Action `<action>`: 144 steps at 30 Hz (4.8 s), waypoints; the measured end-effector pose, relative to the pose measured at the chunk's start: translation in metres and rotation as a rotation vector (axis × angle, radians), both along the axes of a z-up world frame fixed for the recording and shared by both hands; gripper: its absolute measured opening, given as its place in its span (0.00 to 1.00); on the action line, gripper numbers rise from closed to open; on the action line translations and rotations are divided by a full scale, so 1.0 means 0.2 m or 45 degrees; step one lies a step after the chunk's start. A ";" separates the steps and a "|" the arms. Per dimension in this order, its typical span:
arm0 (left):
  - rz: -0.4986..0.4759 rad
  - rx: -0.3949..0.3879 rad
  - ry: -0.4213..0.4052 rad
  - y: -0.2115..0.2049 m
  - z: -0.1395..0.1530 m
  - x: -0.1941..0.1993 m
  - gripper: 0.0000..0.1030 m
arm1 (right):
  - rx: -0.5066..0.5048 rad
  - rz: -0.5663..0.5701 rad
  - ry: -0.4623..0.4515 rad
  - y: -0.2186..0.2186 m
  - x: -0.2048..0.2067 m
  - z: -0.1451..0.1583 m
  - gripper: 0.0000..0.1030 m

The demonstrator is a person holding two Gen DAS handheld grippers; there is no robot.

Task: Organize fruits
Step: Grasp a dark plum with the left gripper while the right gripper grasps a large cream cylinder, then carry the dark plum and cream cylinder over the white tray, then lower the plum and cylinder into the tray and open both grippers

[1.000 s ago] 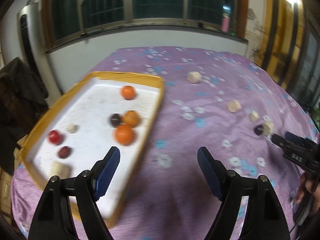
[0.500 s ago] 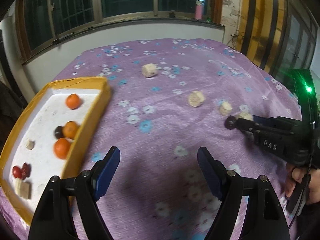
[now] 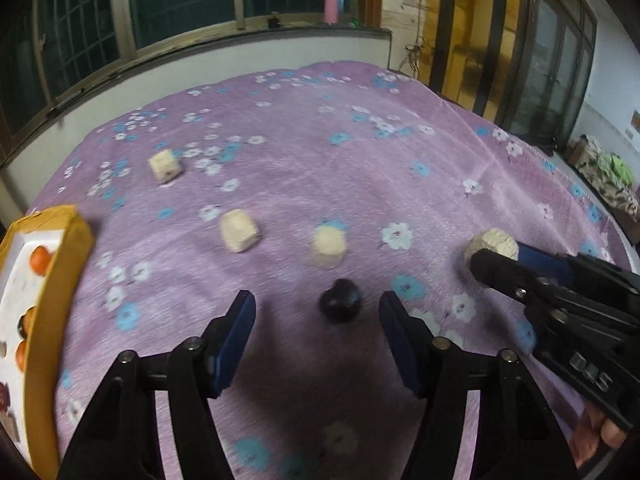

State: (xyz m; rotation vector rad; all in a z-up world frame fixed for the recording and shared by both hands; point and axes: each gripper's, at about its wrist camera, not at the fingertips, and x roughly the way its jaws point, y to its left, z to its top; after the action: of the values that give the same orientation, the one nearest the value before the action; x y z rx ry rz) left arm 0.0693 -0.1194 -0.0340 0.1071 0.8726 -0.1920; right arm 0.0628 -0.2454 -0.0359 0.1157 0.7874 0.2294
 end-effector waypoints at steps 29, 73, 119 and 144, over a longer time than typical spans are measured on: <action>0.187 -0.044 -0.083 0.51 0.18 -0.51 0.19 | -0.101 0.062 -0.069 0.32 -0.31 0.14 0.30; 0.630 0.025 -0.147 1.37 0.29 -0.63 0.19 | -0.177 0.421 -0.171 1.35 -0.38 0.26 0.30; 0.786 0.064 -0.089 1.66 0.24 -0.40 0.19 | -0.110 0.474 -0.078 1.77 0.13 0.15 0.30; 0.789 0.060 -0.157 1.62 0.31 -0.63 0.19 | -0.057 0.512 -0.143 1.66 -0.21 0.21 0.30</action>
State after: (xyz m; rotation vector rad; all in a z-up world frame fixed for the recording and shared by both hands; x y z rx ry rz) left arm -0.0563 0.2046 0.0271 -0.1091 0.7515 0.4108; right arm 0.0205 0.0861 0.0061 -0.0992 0.6982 0.5936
